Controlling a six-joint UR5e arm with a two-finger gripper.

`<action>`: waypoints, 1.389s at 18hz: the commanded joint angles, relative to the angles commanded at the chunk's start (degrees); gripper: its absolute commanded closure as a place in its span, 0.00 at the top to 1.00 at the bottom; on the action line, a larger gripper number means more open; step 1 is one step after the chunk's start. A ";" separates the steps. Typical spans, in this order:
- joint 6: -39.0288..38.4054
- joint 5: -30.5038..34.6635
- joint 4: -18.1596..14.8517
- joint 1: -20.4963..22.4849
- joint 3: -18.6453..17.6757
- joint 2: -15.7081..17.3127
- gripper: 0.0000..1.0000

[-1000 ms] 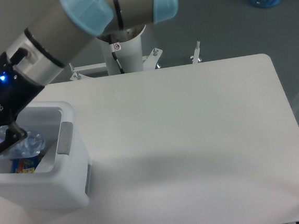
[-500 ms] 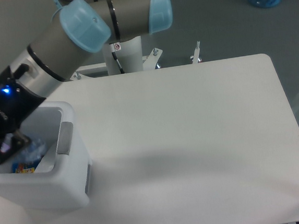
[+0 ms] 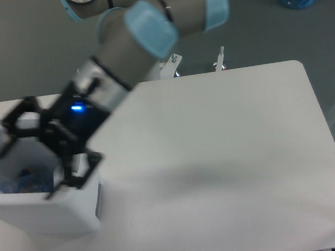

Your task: Place the trash in the trash can

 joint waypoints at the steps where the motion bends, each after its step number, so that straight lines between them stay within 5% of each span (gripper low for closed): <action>1: 0.97 0.00 0.00 1.93 0.00 -0.61 1.00; 9: 10.37 0.35 0.09 11.44 -0.18 -7.20 1.00; 25: 18.38 9.49 0.18 11.80 -4.39 -11.17 1.00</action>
